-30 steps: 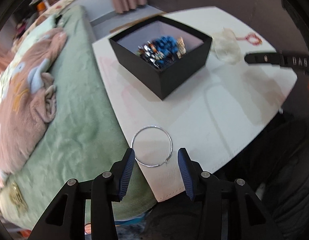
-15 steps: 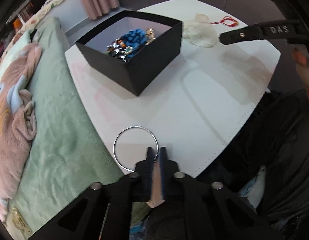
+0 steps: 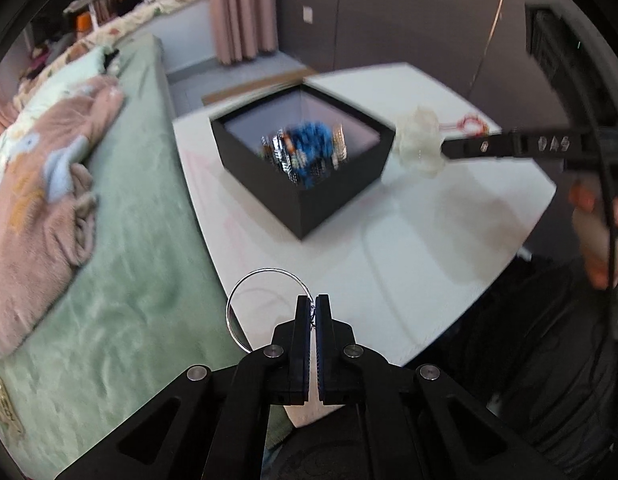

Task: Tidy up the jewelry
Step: 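Carry bangle into box with left gripper while right gripper carries ring into box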

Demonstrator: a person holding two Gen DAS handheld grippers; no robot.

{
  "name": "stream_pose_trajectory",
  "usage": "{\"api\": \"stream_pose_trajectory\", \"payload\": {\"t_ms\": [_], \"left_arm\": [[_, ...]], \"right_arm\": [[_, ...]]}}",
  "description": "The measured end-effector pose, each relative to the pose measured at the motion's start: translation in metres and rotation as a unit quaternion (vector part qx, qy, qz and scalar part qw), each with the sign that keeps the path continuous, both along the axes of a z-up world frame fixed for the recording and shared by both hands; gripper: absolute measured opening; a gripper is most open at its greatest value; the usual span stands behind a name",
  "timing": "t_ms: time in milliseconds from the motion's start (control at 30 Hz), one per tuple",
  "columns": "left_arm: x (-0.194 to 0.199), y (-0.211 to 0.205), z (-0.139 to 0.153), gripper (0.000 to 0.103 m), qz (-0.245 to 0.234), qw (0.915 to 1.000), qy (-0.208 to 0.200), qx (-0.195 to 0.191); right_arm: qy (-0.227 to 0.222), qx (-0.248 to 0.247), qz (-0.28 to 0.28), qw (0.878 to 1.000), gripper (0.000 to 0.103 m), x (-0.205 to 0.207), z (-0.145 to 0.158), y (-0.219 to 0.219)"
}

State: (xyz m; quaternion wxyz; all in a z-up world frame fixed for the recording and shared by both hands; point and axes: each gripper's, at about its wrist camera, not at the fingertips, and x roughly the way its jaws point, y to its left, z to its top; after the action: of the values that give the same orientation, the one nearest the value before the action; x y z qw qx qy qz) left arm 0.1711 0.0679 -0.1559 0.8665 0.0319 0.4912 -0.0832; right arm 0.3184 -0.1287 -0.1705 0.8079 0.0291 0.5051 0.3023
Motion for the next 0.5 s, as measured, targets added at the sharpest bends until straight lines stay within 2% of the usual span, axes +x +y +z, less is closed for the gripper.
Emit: {"api": "stream_pose_trajectory", "payload": {"t_ms": [233,500], "left_arm": [[0.010,0.006,0.032,0.002,0.028,0.9972,-0.066,-0.021],[0.037,0.018,0.047,0.002,0.048,0.9934,-0.087,-0.056]], "right_arm": [[-0.016,0.067,-0.002,0.998,0.013,0.002,0.016,0.011],[-0.003,0.151,0.004,0.989,0.013,0.013,0.023,0.034]]}}
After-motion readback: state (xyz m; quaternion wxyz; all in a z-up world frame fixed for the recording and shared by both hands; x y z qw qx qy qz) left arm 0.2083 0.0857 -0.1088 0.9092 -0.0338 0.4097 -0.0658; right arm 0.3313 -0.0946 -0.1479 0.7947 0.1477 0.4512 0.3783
